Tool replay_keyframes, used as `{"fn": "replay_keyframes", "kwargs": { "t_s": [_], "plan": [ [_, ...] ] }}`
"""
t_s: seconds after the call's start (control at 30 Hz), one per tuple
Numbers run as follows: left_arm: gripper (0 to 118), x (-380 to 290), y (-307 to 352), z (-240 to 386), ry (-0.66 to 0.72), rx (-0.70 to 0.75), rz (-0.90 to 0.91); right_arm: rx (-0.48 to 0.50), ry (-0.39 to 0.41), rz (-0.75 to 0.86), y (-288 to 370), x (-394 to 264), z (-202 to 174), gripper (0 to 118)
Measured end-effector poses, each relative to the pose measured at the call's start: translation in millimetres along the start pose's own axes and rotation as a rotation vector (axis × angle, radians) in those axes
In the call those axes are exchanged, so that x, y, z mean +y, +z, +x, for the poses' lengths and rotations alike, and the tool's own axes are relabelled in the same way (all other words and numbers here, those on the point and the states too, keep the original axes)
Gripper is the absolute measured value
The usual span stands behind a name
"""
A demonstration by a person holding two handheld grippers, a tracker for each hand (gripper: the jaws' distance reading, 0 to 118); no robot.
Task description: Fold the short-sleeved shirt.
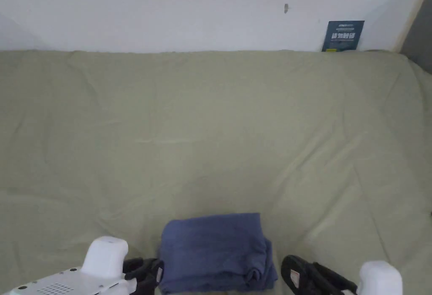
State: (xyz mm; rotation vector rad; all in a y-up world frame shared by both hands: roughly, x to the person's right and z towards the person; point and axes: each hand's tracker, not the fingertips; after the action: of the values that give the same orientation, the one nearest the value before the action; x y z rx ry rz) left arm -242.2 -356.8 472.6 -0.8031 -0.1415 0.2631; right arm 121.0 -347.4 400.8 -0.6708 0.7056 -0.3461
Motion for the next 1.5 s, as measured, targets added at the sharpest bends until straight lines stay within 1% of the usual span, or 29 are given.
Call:
{"fn": "replay_keyframes", "kwargs": {
  "t_s": [0.03, 0.13, 0.17, 0.2, 0.23, 0.27, 0.3, 0.33, 0.37, 0.4, 0.43, 0.47, 0.5, 0.57, 0.6, 0.7, 0.73, 0.77, 0.8, 0.87, 0.93, 1.0, 1.07, 1.23, 1.33, 1.4, 1.43, 1.47, 1.5],
  "plan": [
    [13, -2.6, -0.4, -9.9, 0.035, -0.011, 0.003, 0.055, -0.055, -0.046, -24.3, 3.5, 10.6, 0],
    [103, -6.5, -16.3, -37.1, 0.185, -0.112, 0.003, 0.144, -0.257, -0.112, -91.1, 2.5, 51.6, 0],
    [118, -9.6, -24.2, -47.2, 0.236, -0.172, 0.009, 0.181, -0.352, -0.156, -111.3, -0.6, 68.1, 0],
    [118, -11.3, -32.6, -59.1, 0.286, -0.226, 0.085, 0.242, -0.487, -0.205, -128.8, -8.2, 85.1, 0],
    [118, -12.4, -46.0, -69.6, 0.358, -0.249, 0.046, 0.29, -0.602, -0.24, -143.8, -17.7, 98.1, 0],
    [118, -13.4, -58.1, -80.1, 0.414, -0.28, 0.009, 0.303, -0.644, -0.247, -154.3, -28.7, 108.3, 0],
    [118, -13.2, -70.2, -89.2, 0.474, -0.301, -0.019, 0.234, -0.627, -0.26, -162.7, -37.2, 115.0, 0],
    [118, -13.4, -82.7, -97.6, 0.538, -0.333, -0.034, 0.083, -0.565, -0.308, -168.9, -41.0, 119.6, 0],
    [118, -18.3, -99.6, -100.2, 0.6, -0.39, -0.046, -0.023, -0.536, -0.322, -170.7, -45.7, 125.9, 1],
    [118, -18.5, -113.3, -104.8, 0.658, -0.437, -0.062, 0.015, -0.606, -0.289, -169.6, -53.2, 132.3, 1],
    [118, -18.6, -128.7, -108.2, 0.711, -0.491, -0.082, 0.137, -0.76, -0.223, -165.4, -53.9, 137.7, 1],
    [118, -19.2, -143.6, -110.6, 0.751, -0.559, -0.102, 0.073, -0.771, -0.223, -164.4, -50.6, 136.2, 1],
    [118, -25.8, -162.0, -108.0, 0.796, -0.601, -0.11, 0.057, -0.742, -0.215, -164.8, -47.0, 133.9, 1],
    [118, -28.2, -184.1, -107.5, 0.835, -0.682, -0.061, 0.052, -0.638, -0.252, -165.0, -42.3, 132.6, 1],
    [118, -24.3, -187.2, -103.8, 0.84, -0.735, -0.012, 0.061, -0.62, -0.253, -165.1, -41.1, 132.2, 1],
    [118, -12.8, -205.9, -79.4, 0.745, -0.675, -0.085, 0.095, -0.648, -0.251, -165.2, -42.7, 137.6, 1],
    [112, -8.9, -208.7, -72.2, 0.704, -0.663, -0.101, 0.102, -0.654, -0.25, -165.0, -43.8, 139.1, 1],
    [57, -6.1, -211.5, -63.8, 0.673, -0.639, -0.12, 0.111, -0.659, -0.247, -164.2, -44.1, 140.0, 1],
    [21, -1.8, -210.3, -61.5, 0.642, -0.596, -0.15, 0.123, -0.657, -0.243, -161.5, -43.8, 140.8, 1],
    [21, -2.4, -213.0, -61.8, 0.631, -0.449, -0.235, 0.138, -0.602, -0.213, -152.7, -39.7, 134.7, 1],
    [21, -3.2, -206.3, -66.2, 0.661, -0.512, -0.186, 0.17, -0.537, -0.198, -138.9, -34.2, 123.8, 1],
    [21, 7.0, -185.7, -65.1, 0.562, -0.413, -0.183, 0.206, -0.513, -0.17, -119.9, -29.1, 112.7, 1],
    [21, 17.0, -162.4, -92.4, 0.497, -0.4, -0.191, 0.226, -0.497, -0.152, -97.1, -24.5, 100.6, 1],
    [21, 43.2, -52.2, -247.5, 0.393, -0.181, -0.188, 0.231, -0.437, -0.136, -44.8, -30.1, 69.9, 1],
    [21, 51.9, -1.8, -359.8, 0.412, -0.043, -0.273, 0.204, -0.43, -0.126, -28.9, -42.3, 55.3, 1],
    [21, 47.8, 18.5, -415.8, 0.392, 0.029, -0.31, 0.186, -0.441, -0.134, -26.1, -49.3, 47.8, 1],
    [21, 44.4, 23.4, -434.2, 0.432, 0.042, -0.33, 0.173, -0.446, -0.131, -25.7, -52.6, 43.7, 1],
    [26, 38.6, 24.2, -447.7, 0.486, 0.022, -0.345, 0.171, -0.449, -0.13, -27.1, -53.6, 41.7, 1],
    [37, 32.0, 22.9, -453.4, 0.525, 0.017, -0.349, 0.173, -0.454, -0.131, -28.4, -54.3, 39.2, 1]
  ]
}}
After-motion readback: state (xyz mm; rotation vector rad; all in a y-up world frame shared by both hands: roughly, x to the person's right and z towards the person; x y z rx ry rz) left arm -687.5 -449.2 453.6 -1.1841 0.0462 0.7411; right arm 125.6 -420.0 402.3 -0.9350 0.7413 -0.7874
